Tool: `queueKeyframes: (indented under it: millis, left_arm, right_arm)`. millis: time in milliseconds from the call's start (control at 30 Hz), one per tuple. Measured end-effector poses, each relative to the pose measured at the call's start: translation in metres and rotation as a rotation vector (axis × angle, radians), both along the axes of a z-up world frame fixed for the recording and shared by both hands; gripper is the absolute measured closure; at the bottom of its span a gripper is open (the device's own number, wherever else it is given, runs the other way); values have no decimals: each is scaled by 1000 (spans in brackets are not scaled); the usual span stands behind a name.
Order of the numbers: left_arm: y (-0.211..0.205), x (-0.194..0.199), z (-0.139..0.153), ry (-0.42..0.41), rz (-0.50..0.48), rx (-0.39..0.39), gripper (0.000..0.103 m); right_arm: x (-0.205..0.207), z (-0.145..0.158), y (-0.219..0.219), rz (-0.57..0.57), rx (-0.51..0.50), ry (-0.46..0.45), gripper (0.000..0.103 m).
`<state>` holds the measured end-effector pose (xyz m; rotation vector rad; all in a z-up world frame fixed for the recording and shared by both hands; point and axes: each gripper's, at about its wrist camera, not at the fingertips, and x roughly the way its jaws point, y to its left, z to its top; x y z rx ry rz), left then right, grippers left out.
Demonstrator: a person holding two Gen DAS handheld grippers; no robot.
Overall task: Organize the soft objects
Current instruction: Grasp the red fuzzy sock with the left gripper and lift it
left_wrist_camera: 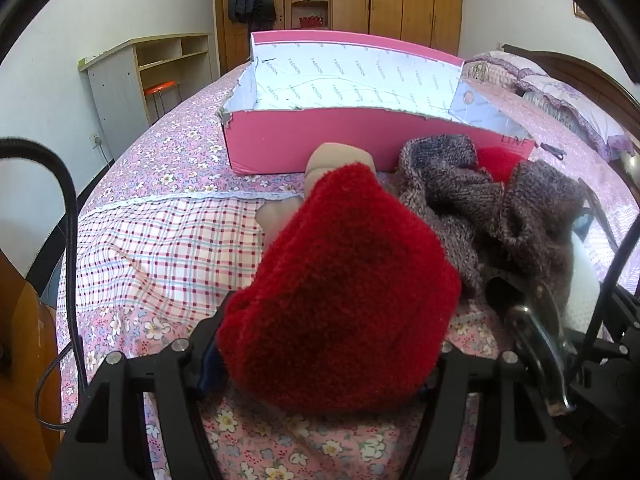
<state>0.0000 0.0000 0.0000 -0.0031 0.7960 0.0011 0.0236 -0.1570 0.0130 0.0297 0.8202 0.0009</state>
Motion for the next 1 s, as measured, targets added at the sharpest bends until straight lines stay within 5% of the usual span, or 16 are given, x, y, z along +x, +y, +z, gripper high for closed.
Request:
queueKeyframes:
  millis: [1000]
  left_arm:
    - [-4, 0, -1, 2, 1, 3, 31]
  right_arm:
    - [5, -1, -1, 14, -6, 21, 27]
